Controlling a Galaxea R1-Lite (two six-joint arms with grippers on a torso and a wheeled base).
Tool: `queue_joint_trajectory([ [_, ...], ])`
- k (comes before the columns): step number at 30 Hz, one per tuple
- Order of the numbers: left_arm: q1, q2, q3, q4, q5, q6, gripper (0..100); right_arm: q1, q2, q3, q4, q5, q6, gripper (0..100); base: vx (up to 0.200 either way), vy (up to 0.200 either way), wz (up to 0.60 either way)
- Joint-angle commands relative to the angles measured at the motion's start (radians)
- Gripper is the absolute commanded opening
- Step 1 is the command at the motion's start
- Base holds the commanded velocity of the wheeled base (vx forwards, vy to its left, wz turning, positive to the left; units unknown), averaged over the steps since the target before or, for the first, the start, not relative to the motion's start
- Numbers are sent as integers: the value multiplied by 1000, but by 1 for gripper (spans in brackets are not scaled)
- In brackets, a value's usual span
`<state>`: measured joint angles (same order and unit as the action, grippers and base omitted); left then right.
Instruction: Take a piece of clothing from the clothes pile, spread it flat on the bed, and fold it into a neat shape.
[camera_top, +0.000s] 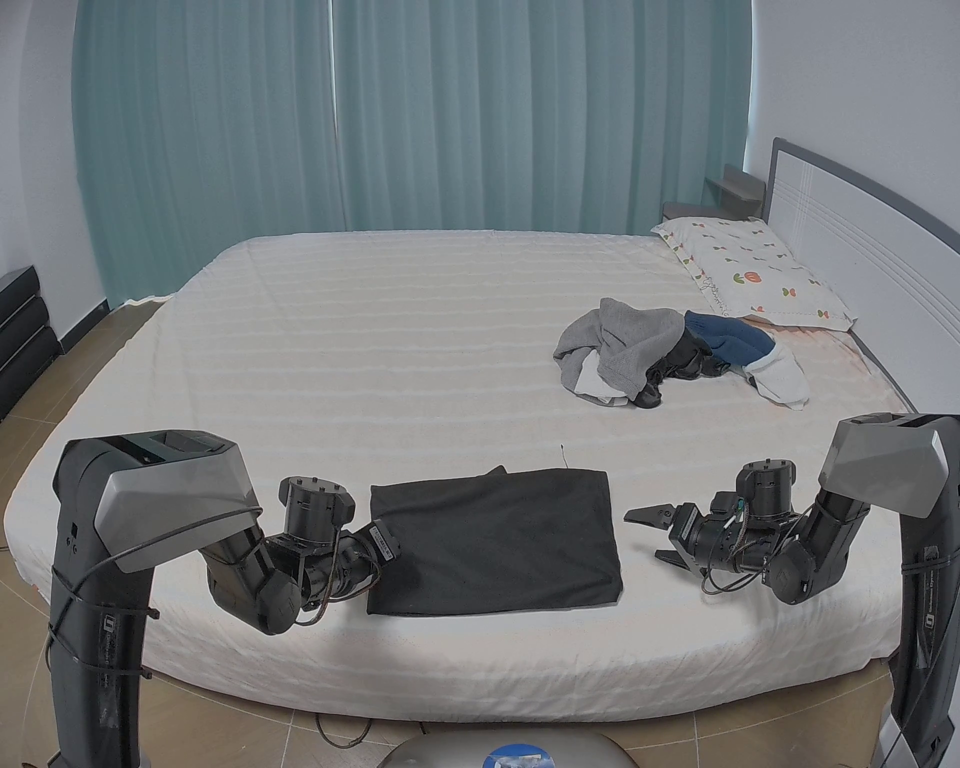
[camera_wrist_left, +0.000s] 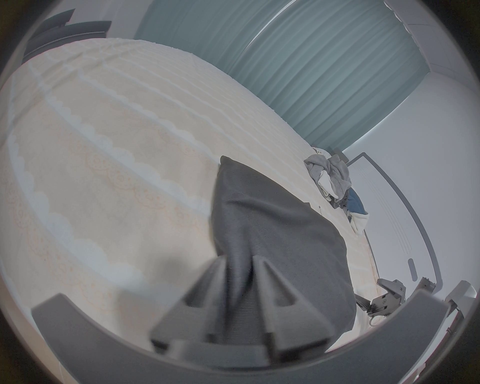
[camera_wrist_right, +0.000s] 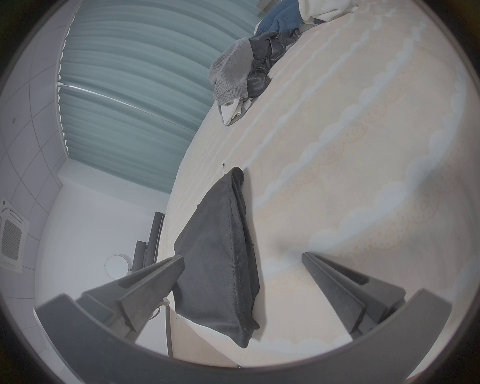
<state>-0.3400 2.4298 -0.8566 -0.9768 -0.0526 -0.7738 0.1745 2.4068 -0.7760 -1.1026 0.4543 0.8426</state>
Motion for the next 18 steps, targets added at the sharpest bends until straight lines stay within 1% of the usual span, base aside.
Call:
queue_joint_trajectory([
  [1, -1, 6, 4, 0, 3, 1, 0, 0, 2, 1, 0, 0, 0, 100, 0, 0, 0],
  [6, -4, -1, 27, -2, 13, 2, 0, 0, 2, 1, 0, 0, 0, 100, 0, 0, 0],
  [18, -4, -1, 14, -5, 46, -1, 0, -1, 2, 0, 0, 0, 1, 100, 0, 0, 0],
])
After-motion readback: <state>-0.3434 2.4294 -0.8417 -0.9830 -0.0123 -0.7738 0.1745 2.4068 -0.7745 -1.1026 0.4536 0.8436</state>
